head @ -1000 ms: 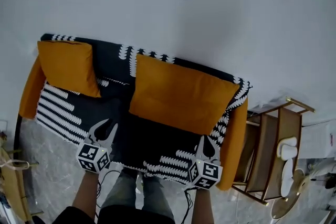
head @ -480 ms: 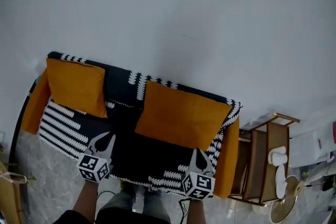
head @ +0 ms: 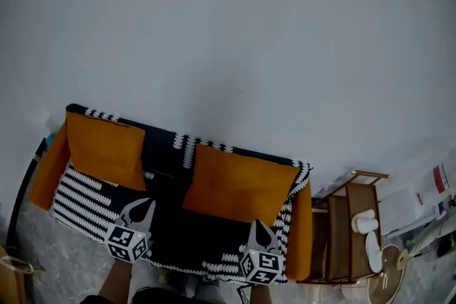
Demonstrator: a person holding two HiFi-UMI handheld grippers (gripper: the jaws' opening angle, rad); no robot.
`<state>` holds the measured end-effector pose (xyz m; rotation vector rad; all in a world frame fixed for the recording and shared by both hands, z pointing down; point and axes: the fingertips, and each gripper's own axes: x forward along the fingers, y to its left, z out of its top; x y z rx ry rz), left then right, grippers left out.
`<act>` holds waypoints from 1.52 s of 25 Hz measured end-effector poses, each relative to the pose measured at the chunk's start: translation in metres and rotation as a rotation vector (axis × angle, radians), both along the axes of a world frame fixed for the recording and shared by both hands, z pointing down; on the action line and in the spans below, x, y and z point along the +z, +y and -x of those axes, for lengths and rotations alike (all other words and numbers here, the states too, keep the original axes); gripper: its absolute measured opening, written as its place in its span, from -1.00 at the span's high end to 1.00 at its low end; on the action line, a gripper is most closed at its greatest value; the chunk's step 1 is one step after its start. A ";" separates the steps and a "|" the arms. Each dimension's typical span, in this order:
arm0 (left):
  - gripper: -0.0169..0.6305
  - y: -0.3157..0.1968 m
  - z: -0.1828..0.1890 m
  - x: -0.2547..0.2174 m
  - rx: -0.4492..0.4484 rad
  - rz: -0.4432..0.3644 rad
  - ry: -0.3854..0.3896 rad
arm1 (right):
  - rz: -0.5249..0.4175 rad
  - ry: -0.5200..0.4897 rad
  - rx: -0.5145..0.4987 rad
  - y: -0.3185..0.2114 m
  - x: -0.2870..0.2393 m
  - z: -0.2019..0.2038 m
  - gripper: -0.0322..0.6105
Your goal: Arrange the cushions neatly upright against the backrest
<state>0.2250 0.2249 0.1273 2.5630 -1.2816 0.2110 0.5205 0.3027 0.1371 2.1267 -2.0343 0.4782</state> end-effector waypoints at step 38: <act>0.95 0.021 0.019 -0.111 0.031 -0.192 0.005 | -0.188 0.134 -0.038 0.031 -0.109 0.031 0.87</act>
